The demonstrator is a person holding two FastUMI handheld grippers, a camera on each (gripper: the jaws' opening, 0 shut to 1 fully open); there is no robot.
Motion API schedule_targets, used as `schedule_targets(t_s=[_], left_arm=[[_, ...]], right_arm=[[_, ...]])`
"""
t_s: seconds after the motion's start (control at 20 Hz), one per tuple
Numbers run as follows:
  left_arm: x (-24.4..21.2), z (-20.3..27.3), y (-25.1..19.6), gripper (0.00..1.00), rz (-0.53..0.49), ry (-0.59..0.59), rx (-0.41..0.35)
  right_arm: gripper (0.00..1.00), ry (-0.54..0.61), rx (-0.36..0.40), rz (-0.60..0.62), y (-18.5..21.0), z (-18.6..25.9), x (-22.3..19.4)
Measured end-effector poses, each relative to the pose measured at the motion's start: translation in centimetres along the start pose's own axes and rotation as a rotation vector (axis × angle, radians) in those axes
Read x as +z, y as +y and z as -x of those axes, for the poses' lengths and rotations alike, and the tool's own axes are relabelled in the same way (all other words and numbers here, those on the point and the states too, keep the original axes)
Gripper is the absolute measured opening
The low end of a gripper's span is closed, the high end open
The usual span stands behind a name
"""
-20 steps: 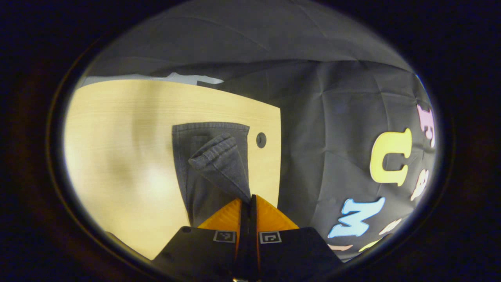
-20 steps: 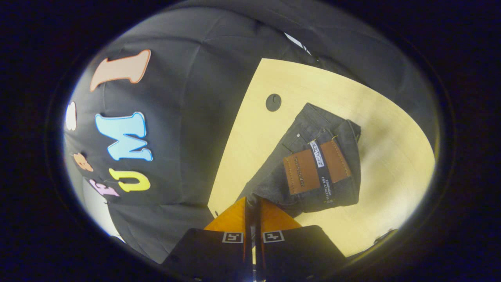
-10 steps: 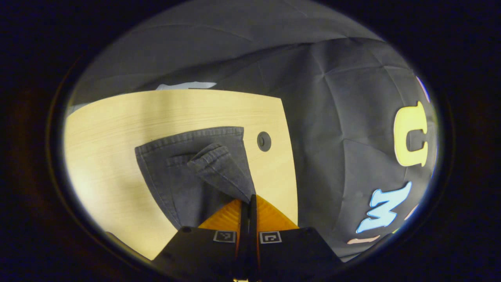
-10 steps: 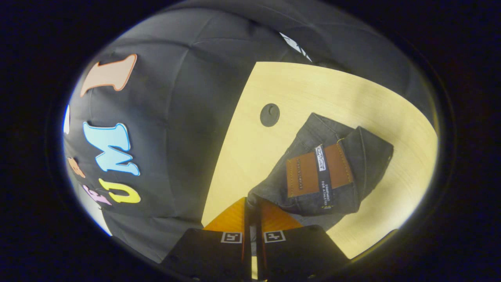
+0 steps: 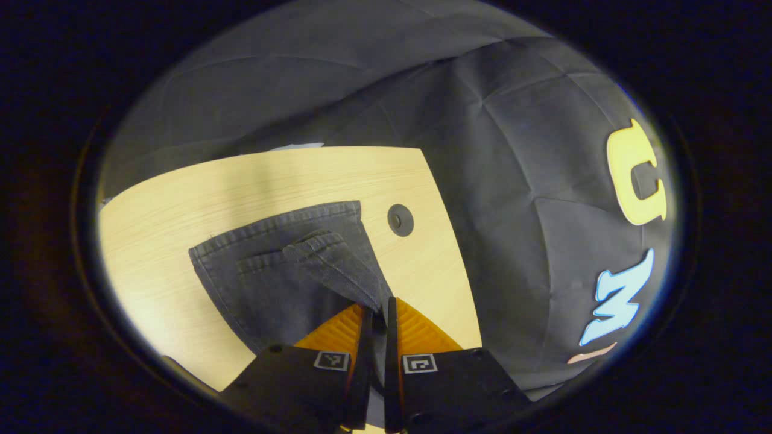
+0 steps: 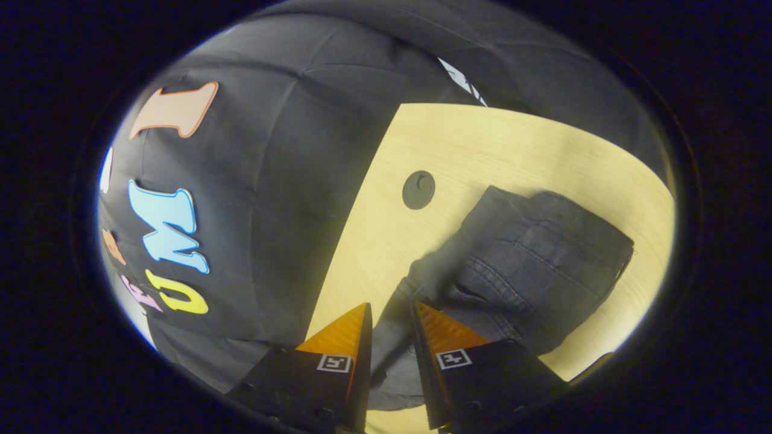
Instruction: Grasp the waist and the cuffs of the jeans and fold them to make the two legs overlap; first hold the waist and fold one-third of the jeans toward the cuffs, then hold the cuffs and fold the remaining one-third in the same direction to finish folding.
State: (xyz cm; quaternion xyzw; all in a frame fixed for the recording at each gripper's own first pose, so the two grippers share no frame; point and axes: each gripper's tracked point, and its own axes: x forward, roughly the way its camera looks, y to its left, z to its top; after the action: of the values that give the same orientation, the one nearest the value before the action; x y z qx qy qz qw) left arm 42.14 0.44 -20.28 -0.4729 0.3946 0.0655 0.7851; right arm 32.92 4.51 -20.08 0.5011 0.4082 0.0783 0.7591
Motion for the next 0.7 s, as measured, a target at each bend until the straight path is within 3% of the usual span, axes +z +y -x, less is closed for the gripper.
schedule_targets(t_s=[0.05, 0.1, 0.15, 0.2, 0.3, 0.35, 0.45, 0.5, 0.6, 0.7], left_arm=[[-0.1, 0.7, -0.3, 0.18, -0.023, -0.003, -0.007], [-0.3, 0.8, -0.3, 0.49, -0.049, -0.015, 0.001], [-0.4, 1.3, -0.4, 0.39, -0.078, -0.025, 0.006], [-0.6, 1.8, -0.7, 0.43, -0.108, -0.032, 0.007], [-0.8, 3.2, -1.3, 0.71, -0.177, -0.059, 0.017], [-0.8, 4.0, -1.5, 0.98, -0.216, -0.077, 0.019], [-1.1, 6.1, -2.3, 0.82, -0.284, -0.109, 0.018], [-1.3, 7.5, -2.9, 0.97, -0.311, -0.128, 0.02], [-1.7, 10.6, -4.3, 0.98, -0.377, -0.169, 0.001], [-1.8, 13.9, -6.1, 0.98, -0.449, -0.231, -0.025]], right_arm=[[0.4, -0.011, 0.002, 0.017, 0.2, 0.7, 0.3], [0.51, -0.023, 0.002, 0.037, 0.3, 1.0, 0.4], [0.48, -0.041, 0.0, 0.064, 0.4, 1.9, 0.3], [0.52, -0.06, -0.008, 0.092, 0.3, 2.4, 0.5], [0.62, -0.097, -0.029, 0.15, 0.3, 3.6, 0.7], [0.67, -0.114, -0.04, 0.173, 0.1, 4.5, 0.9], [0.76, -0.158, -0.058, 0.196, 0.1, 5.9, 1.4], [0.77, -0.181, -0.062, 0.198, 0.1, 6.8, 1.7], [0.82, -0.212, -0.094, 0.202, -0.8, 8.4, 2.5], [0.85, -0.27, -0.176, 0.224, -3.0, 9.6, 3.7]])
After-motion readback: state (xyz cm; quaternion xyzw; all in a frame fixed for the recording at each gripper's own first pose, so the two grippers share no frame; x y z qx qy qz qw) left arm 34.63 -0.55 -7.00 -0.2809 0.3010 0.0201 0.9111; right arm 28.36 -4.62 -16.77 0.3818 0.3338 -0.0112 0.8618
